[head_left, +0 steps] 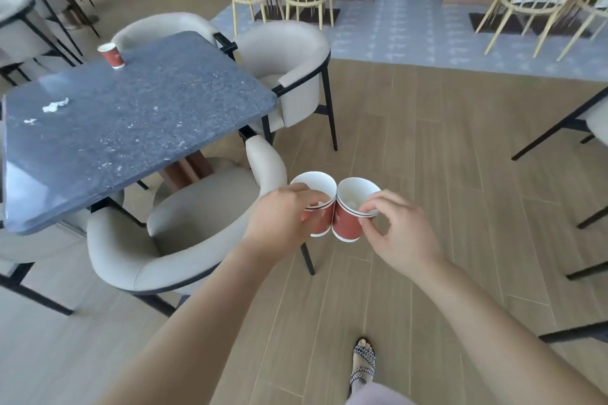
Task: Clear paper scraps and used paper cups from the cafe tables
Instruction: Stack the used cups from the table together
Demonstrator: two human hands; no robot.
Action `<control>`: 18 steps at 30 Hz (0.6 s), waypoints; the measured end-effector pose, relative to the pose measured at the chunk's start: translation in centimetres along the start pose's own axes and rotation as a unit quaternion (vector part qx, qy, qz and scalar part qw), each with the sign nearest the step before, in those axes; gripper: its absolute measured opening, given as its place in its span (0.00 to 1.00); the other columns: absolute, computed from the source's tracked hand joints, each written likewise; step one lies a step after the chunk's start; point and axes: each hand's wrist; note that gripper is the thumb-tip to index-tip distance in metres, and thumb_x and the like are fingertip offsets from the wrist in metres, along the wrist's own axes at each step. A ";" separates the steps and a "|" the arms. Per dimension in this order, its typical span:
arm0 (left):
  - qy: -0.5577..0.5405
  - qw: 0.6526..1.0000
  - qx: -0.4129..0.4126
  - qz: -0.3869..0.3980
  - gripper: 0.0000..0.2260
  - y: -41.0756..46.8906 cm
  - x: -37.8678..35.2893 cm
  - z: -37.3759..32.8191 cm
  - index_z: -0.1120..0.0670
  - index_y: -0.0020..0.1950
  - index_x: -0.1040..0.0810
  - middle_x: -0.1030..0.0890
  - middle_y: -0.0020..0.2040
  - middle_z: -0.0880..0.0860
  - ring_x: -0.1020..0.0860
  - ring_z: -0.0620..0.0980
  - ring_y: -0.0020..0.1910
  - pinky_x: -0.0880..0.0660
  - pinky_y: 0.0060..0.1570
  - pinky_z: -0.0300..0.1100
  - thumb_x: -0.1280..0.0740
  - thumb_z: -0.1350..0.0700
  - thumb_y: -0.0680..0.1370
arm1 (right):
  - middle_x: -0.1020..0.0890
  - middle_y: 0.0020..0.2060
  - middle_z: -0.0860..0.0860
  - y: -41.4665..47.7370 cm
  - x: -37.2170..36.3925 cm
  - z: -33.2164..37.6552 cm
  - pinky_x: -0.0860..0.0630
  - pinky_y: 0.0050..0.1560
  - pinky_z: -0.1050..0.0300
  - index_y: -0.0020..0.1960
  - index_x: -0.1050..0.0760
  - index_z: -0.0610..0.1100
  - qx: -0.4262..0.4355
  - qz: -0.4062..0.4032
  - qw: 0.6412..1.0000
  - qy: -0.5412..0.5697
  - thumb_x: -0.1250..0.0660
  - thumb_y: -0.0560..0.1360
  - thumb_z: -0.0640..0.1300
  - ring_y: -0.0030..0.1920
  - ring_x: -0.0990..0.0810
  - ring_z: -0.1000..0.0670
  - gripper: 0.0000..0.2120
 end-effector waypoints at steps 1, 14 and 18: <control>-0.009 1.000 0.005 0.001 0.14 1.8 -0.8 -0.4 0.46 0.47 0.19 0.19 0.42 0.49 0.22 0.50 0.39 0.25 0.34 0.45 0.42 0.48 0.69 | 0.20 0.41 0.52 1.3 0.6 -1.4 0.31 0.42 0.66 0.41 0.22 0.43 0.000 0.002 1.000 0.002 0.31 0.70 0.36 0.43 0.22 0.51 0.03; 0.008 1.000 0.009 0.013 0.08 21.9 -7.6 -1.8 0.44 0.48 0.19 0.19 0.43 0.48 0.22 0.51 0.41 0.24 0.36 0.48 0.36 0.51 0.73 | 0.20 0.40 0.50 16.9 4.4 -14.8 0.28 0.41 0.60 0.43 0.21 0.42 -0.002 0.001 1.000 0.014 0.31 0.70 0.36 0.41 0.21 0.49 0.03; -0.004 1.000 -0.001 0.000 0.06 28.6 -8.8 -0.9 0.47 0.48 0.19 0.19 0.43 0.48 0.22 0.52 0.40 0.23 0.36 0.48 0.33 0.53 0.73 | 0.19 0.40 0.51 22.8 4.5 -18.2 0.26 0.41 0.58 0.43 0.21 0.42 -0.001 -0.004 1.000 0.009 0.31 0.70 0.36 0.41 0.21 0.49 0.03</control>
Point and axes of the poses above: each hand's wrist, its own y-axis towards the middle knuckle, its own x-axis out of the back of the hand, z = x × y
